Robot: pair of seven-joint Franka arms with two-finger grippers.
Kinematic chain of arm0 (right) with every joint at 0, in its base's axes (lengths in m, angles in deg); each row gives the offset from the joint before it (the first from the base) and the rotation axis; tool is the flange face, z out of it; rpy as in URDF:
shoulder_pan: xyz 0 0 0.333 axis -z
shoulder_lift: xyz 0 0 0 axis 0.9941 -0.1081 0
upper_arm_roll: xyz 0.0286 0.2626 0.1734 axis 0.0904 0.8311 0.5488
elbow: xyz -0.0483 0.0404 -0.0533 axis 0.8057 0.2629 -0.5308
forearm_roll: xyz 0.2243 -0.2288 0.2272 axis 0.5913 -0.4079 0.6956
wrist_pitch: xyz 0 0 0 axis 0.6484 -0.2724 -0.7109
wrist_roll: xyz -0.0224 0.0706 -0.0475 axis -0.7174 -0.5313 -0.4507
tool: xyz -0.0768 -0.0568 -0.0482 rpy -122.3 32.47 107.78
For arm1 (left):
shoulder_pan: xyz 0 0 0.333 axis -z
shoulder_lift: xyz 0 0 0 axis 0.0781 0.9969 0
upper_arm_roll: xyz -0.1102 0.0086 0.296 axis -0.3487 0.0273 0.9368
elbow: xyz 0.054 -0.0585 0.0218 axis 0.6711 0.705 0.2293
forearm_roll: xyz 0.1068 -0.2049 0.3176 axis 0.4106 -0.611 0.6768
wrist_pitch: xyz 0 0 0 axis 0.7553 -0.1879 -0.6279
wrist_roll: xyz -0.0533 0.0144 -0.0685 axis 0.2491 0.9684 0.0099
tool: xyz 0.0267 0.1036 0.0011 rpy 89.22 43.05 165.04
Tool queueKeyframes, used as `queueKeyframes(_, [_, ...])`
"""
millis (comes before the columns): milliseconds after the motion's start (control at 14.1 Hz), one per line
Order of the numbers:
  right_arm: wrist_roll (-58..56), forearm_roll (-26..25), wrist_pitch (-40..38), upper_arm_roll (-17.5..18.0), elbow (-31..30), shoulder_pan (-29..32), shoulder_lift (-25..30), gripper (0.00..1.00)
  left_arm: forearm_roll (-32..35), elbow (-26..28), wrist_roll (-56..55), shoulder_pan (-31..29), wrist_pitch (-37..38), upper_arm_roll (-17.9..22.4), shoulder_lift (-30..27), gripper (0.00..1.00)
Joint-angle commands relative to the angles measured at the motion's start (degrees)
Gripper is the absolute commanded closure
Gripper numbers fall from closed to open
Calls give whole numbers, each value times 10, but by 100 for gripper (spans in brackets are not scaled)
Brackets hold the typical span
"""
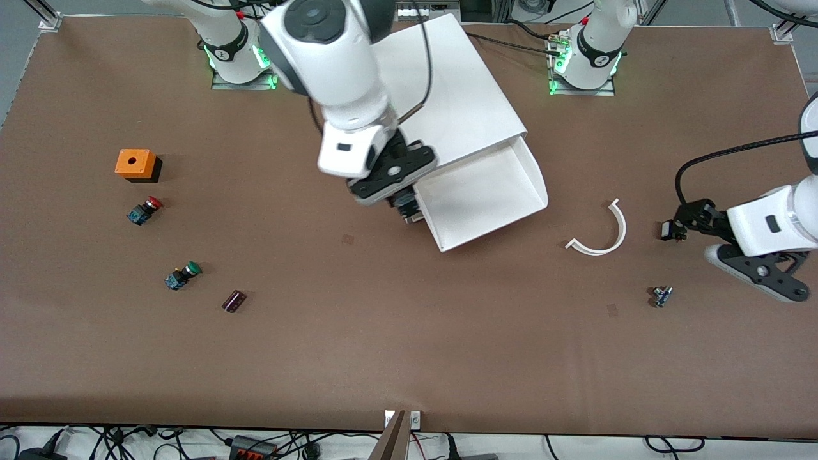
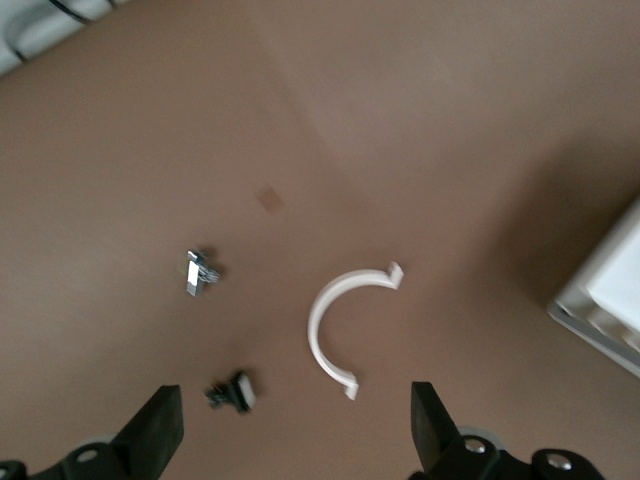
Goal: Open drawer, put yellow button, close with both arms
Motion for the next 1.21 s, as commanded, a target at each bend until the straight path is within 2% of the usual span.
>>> queueKeyframes(0, [22,4,41,-3,35,-21,-35,97,17,-23,-79,0,-35,-4,8,0])
queueKeyframes(142, [46,4,70,-6,35,-43,-50,97,3,-23,-186,-4,-44,-4,9,0])
queueKeyframes(213, [52,4,78,-6,36,-47,-58,97,2,-22,-196,-5,-41,-3,8,0])
queueKeyframes(569, [56,2,116,-6,36,-70,-92,97,-12,-20,-200,-5,-37,-4,6,0])
queueKeyframes(1138, [76,3,106,-7,32,-88,-118,97,-11,-20,-200,-5,-27,-4,-1,0])
